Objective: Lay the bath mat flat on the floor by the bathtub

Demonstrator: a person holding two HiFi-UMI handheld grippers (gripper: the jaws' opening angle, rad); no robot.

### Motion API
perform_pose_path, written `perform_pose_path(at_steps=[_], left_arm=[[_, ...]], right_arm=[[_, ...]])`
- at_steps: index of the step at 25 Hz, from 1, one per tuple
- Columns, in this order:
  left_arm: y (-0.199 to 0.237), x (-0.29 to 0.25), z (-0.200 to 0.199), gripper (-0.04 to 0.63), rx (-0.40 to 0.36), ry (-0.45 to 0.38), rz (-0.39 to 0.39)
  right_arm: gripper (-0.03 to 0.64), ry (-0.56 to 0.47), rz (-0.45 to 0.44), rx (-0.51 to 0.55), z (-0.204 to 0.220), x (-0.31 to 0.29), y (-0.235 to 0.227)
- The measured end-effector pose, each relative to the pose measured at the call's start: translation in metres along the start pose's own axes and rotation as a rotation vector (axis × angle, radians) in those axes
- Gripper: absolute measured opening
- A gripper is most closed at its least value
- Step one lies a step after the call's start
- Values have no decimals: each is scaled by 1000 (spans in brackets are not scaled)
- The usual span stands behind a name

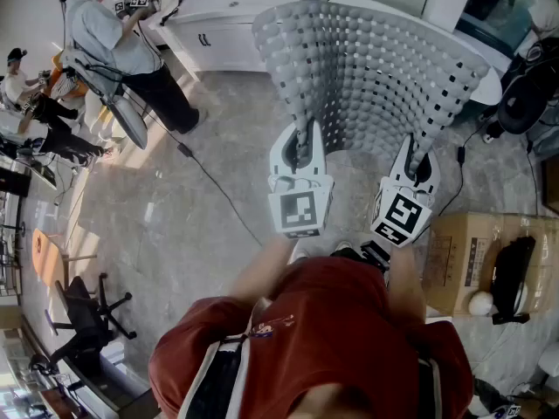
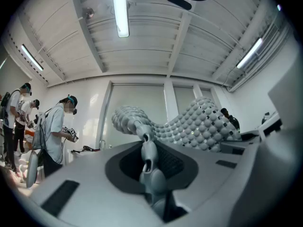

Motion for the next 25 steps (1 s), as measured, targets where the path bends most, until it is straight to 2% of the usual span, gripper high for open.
perform_pose_path(at_steps=[14,18,21,25], left_arm=[[-7,-20,14,55,-12,31,-21],[-16,-27,15,55,-25,38,-28],[-26,-31,17,55,-8,47,-45],[-42,-37,20,55,-36,57,-58]], right_arm=[[75,21,-3,-44,17,-20,-9],[75,34,-19,-66,26,-29,-17],[75,41,-36,-76,31,-36,-25],[77,39,-67,-90,38,-44,-39]])
Point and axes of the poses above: the fingertips, and each gripper's own axes: x backward along the fingers, y to its left, z out of its underside, the point moved 6 cm from there along x, backward along the fingers, and after that the axes turned 1 degree about z, right-handed, at the moved point
